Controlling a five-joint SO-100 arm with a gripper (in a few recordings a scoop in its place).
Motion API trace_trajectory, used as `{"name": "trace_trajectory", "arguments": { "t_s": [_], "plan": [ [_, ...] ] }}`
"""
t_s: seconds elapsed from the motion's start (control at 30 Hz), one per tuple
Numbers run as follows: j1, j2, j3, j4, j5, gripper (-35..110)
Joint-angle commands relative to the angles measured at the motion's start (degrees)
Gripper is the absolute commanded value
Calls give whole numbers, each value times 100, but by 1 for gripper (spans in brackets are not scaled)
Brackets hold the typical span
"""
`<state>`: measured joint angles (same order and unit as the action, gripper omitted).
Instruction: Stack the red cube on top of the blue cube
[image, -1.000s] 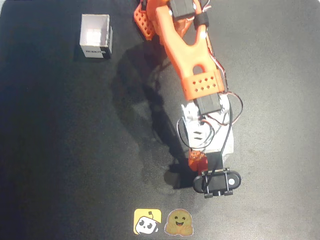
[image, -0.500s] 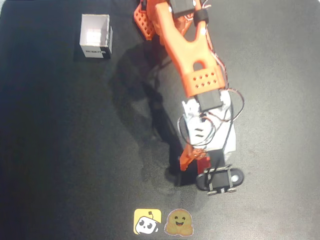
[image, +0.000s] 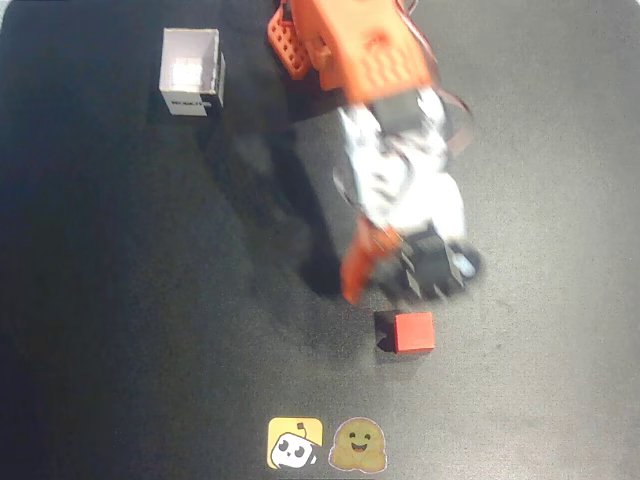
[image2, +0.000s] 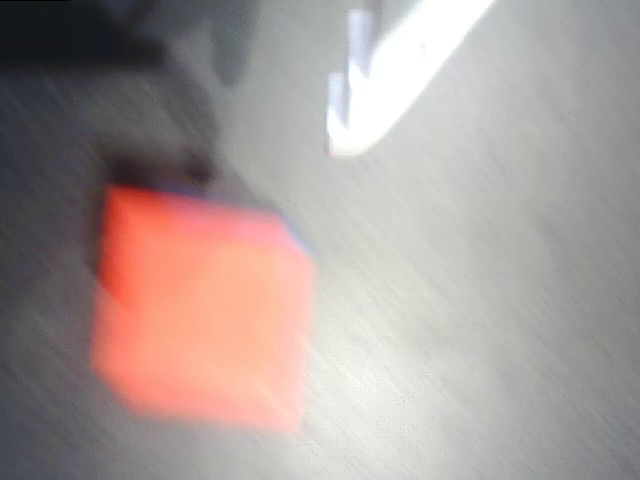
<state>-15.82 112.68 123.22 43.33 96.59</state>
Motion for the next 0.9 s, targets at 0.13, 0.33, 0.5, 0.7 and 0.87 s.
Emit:
{"name": "trace_trajectory", "arguments": {
  "t_s": [0.13,0.33,0.5,0.7,0.87],
  "plan": [
    [501,2013,1538,88,-439,0],
    [940,2329,1582,624,-510,0],
    [1160,2646,1960,606,-501,0],
    [1503,3243,2804,633,-598,0],
    [1608,3384,3094,905,-545,0]
  ]
}}
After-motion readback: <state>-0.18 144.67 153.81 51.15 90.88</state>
